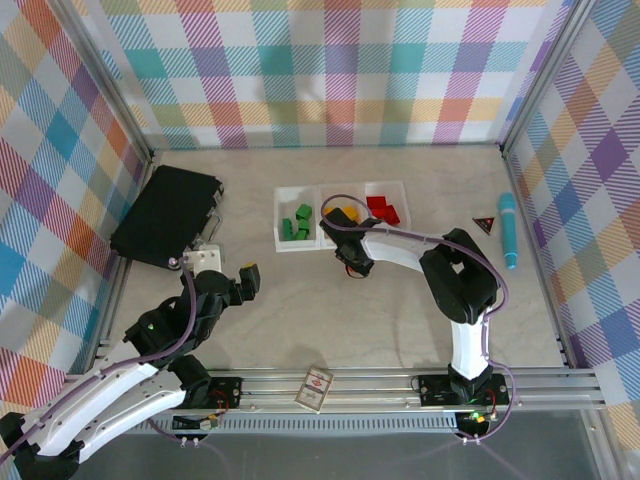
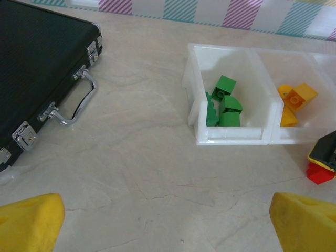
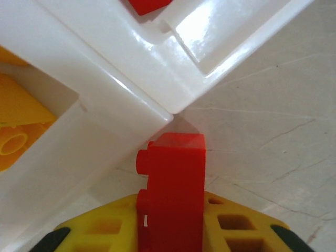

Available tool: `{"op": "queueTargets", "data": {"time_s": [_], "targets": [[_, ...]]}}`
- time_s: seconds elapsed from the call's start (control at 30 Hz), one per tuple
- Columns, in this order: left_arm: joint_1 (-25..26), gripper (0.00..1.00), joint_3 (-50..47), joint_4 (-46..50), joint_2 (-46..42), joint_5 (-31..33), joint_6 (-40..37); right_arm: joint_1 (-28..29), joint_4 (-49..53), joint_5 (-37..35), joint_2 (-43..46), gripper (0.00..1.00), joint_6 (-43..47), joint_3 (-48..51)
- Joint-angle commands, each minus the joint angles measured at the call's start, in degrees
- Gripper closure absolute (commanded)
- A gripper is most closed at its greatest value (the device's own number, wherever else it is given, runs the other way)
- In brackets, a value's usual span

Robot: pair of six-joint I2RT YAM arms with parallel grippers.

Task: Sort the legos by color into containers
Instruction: Pick up the lego from the center of the table, then place the lego in the container.

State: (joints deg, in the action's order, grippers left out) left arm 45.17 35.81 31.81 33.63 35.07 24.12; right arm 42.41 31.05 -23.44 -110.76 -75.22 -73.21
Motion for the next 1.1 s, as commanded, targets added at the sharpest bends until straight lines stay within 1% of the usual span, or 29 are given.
{"op": "queueTargets", "data": {"time_s": [0.0, 0.07, 0.17, 0.23, 0.4, 0.53, 0.67, 0.83, 0.93, 1.0, 1.07], "targets": [[-0.4, 0.00, 0.3, 2.1, -0.8, 1.5, 2.0, 0.3, 1.5, -1.8, 2.5, 0.79, 0.5, 1.7], [-0.4, 0.00, 0.3, 2.4, -1.2, 1.4, 2.4, 0.3, 1.7, -2.1, 3.7, 0.82, 1.0, 2.5], [-0.4, 0.00, 0.4, 2.8, -1.9, 1.6, 2.8, 0.4, 2.4, -2.8, 6.1, 0.83, 2.3, 3.5], [-0.4, 0.00, 0.6, 3.2, -2.2, 1.6, 3.1, 0.4, 1.9, -2.8, 7.7, 0.82, 4.7, 4.0], [-0.4, 0.00, 1.6, 4.1, -1.9, 0.9, 4.3, 0.4, 2.1, -3.3, 10.4, 0.85, 14.5, 1.9], [-0.4, 0.00, 2.6, 5.1, -1.2, 0.2, 5.3, -0.6, 4.1, -4.1, 12.3, 0.84, 24.7, -2.2], [-0.4, 0.00, 3.0, 5.2, -0.7, -1.7, 6.0, -5.0, 8.3, -3.8, 12.2, 0.84, 33.2, -7.7], [-0.3, 0.00, 3.1, 5.1, -0.5, -3.0, 7.1, -13.0, 7.0, 3.1, 11.9, 0.83, 42.0, -11.4], [-0.4, 0.00, 3.2, 5.2, -0.4, -3.0, 7.3, -17.3, 9.0, 7.5, 8.5, 0.80, 46.7, -15.9], [-0.4, 0.00, 3.2, 5.6, -0.8, -2.5, 7.4, -19.4, 10.5, 10.5, 5.4, 0.81, 50.0, -18.7], [-0.3, 0.00, 2.9, 6.5, -1.6, -1.1, 7.1, -20.4, 11.2, 12.8, 2.7, 0.82, 53.6, -21.5]]}}
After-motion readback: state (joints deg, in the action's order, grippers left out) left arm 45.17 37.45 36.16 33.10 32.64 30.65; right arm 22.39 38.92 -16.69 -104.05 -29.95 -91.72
